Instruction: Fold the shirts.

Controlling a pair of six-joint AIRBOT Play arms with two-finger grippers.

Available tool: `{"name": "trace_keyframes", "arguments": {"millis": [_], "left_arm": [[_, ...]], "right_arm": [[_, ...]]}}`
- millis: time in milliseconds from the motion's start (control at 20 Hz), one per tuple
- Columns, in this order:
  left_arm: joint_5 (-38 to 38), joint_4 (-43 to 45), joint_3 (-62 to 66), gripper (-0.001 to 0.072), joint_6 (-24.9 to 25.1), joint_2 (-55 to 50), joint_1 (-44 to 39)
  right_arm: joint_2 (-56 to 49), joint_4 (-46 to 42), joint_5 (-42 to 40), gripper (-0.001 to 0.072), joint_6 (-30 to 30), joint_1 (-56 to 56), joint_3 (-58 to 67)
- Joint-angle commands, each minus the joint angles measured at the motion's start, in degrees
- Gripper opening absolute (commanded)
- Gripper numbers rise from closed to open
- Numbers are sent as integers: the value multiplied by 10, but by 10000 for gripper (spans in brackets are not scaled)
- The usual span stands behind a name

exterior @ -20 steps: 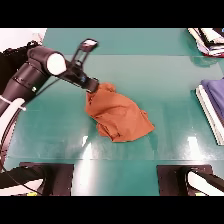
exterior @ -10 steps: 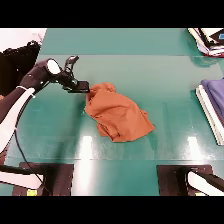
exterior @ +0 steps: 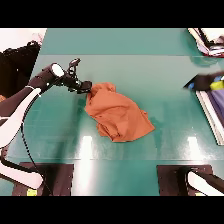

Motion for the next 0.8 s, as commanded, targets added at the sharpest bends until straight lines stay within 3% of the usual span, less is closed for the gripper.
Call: {"name": "trace_keyframes", "arguments": {"millis": [0, 150, 550, 600, 650, 750], "left_arm": [[4, -4, 0, 25, 2, -2, 1], [-1, -4, 0, 25, 2, -2, 1], [-11, 0, 0, 25, 2, -1, 1], [-14, 3, 0, 25, 2, -1, 1], [-17, 6, 0, 24, 2, 0, 1], [-19, 19, 3, 24, 1, 13, 1]], "right_arm": [[2, 3, -15, 428, -3, 4, -151], [1, 63, -70, 441, -60, 35, -261], [-99, 115, -157, 432, -79, 158, -314], [-109, 115, -161, 404, -79, 163, -314], [-114, 115, -163, 240, -79, 165, -314], [-108, 114, -174, 31, -79, 164, -314]]}}
